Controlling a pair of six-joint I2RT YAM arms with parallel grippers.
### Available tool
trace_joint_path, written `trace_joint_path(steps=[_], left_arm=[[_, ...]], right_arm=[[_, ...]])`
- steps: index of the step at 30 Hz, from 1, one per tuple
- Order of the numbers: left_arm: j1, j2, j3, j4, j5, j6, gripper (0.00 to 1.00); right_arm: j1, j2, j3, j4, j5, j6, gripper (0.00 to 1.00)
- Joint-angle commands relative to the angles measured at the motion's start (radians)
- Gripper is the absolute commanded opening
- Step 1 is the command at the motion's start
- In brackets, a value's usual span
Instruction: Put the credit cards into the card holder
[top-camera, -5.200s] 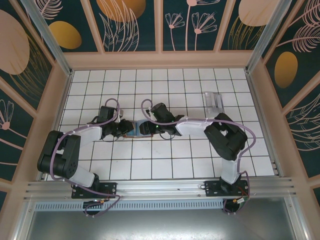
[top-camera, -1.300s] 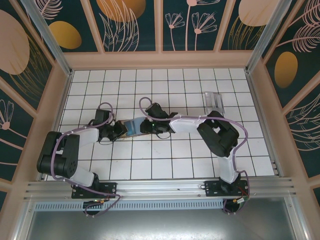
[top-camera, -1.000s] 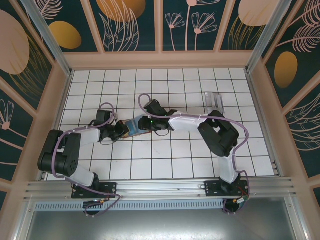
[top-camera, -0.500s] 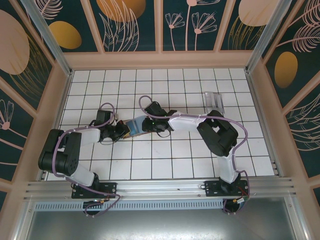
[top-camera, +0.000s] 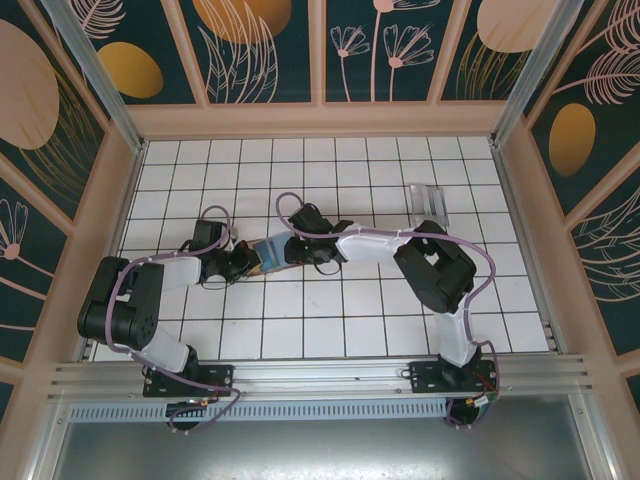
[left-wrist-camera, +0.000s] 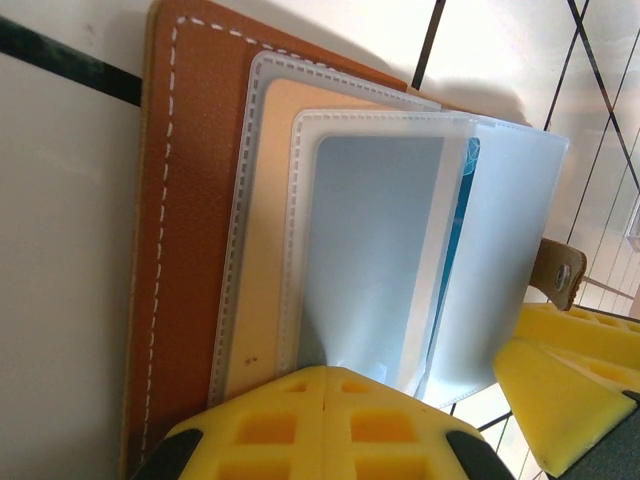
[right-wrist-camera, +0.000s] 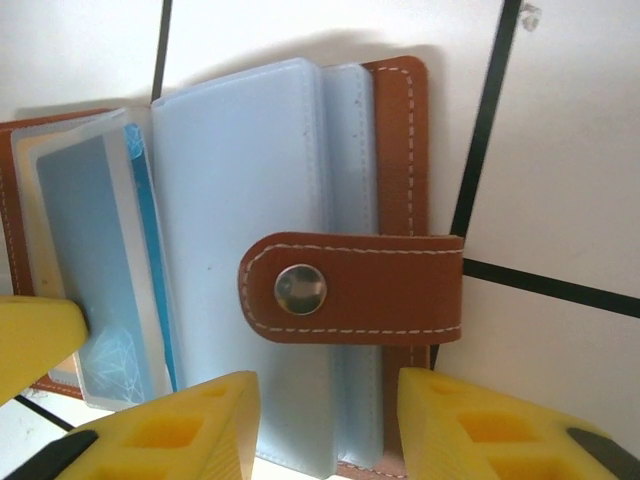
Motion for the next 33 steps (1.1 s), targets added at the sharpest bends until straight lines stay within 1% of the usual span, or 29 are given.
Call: trace_joint_path(steps=[1, 4, 10, 14, 16, 19, 21, 23, 26, 28, 33], left_arm=[[-0.008, 0.031, -0.007, -0.049, -0.007, 0.008, 0.04], [-0.007, 0.031, -0.008, -0.051, -0.008, 0.01, 0.03], [-0.008, 0.036, -0.008, -0.051, -0.007, 0.01, 0.03], [-0.007, 0.031, -0.006, -0.054, -0.007, 0.011, 0.03], [-0.008, 0.028, -0.005, -0.056, -0.01, 0.013, 0.03], [-0.007, 0.035, -0.003, -0.057, -0.006, 0.021, 0.03], [-0.008, 0.039, 0.001, -0.061, -0.002, 0.027, 0.03], [-0.008, 0.037, 0.002, -0.06, -0.002, 0.027, 0.03], [-0.008, 0.036, 0.002, -0.059, 0.0, 0.026, 0.03], [-0.008, 0.036, 0.003, -0.06, 0.0, 0.027, 0.03], [-0.008, 0.04, 0.004, -0.061, 0.002, 0.029, 0.03]], right_arm=[[0.009, -0.004, 0.041, 0.009, -0.006, -0.02, 0.37], [0.011, 0.0, 0.044, 0.008, -0.006, -0.021, 0.33], [0.011, 0.005, 0.047, 0.0, 0.003, -0.027, 0.32], [0.014, -0.004, 0.055, -0.062, 0.073, -0.013, 0.32], [0.014, -0.032, 0.029, -0.054, 0.104, -0.011, 0.33], [0.014, -0.076, -0.023, 0.008, 0.089, -0.012, 0.36], [0.016, -0.081, -0.033, 0.031, 0.053, -0.021, 0.36], [0.02, -0.076, -0.029, 0.041, 0.043, -0.027, 0.37], [0.025, -0.06, -0.015, 0.055, 0.022, -0.032, 0.35], [0.027, -0.047, -0.006, 0.062, 0.008, -0.032, 0.33], [0.029, -0.013, 0.01, 0.051, -0.001, -0.036, 0.32]])
